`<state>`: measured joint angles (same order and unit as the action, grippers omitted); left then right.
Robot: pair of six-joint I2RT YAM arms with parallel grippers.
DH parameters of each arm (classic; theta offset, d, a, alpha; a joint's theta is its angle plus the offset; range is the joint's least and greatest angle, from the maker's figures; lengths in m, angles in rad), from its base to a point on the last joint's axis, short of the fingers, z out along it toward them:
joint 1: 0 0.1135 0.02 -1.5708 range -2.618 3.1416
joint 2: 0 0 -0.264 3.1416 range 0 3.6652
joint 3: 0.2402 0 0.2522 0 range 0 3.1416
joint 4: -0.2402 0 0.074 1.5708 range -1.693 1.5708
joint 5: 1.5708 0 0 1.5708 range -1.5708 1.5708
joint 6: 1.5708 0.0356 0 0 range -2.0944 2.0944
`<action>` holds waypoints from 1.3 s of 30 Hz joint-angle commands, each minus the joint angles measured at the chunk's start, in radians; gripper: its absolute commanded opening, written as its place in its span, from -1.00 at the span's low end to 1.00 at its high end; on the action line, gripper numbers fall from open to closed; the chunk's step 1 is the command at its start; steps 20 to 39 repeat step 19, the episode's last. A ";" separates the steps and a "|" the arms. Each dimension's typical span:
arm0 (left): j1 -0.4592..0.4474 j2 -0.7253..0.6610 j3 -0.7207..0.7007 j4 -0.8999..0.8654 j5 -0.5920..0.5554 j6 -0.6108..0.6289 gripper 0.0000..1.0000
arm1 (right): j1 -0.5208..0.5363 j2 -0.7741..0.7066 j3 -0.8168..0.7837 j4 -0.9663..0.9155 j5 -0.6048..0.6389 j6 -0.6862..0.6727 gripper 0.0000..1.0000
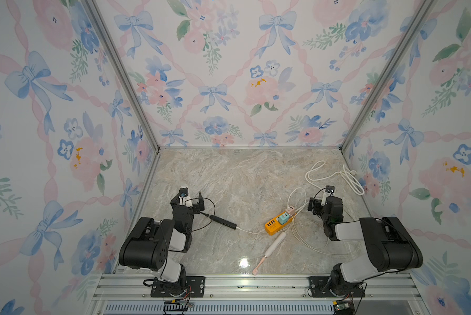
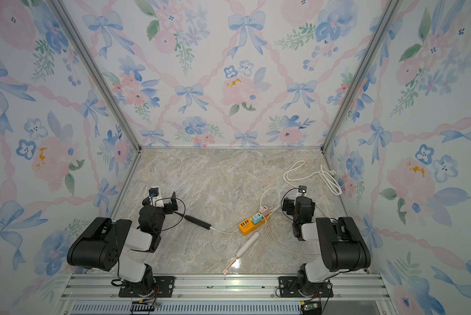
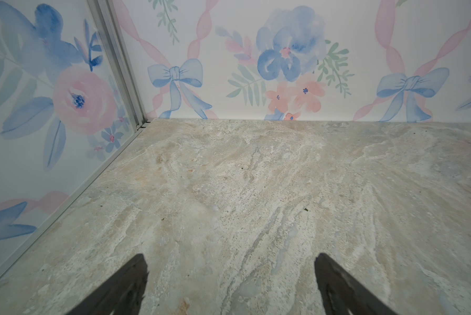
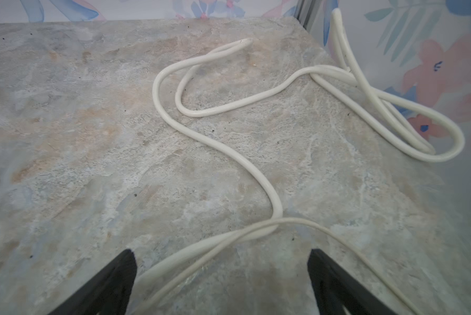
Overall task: Charge the electric toothbrush
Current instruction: Reset both arms
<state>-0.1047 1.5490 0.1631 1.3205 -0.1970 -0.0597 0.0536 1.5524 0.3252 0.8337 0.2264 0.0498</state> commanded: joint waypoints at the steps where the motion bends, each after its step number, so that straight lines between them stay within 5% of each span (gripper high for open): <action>1: -0.003 -0.001 0.019 0.043 -0.033 -0.005 0.96 | 0.059 0.006 0.023 0.169 0.016 -0.078 0.98; 39: -0.006 0.000 0.019 0.043 -0.038 -0.002 0.96 | 0.044 0.011 -0.018 0.263 0.063 -0.044 0.98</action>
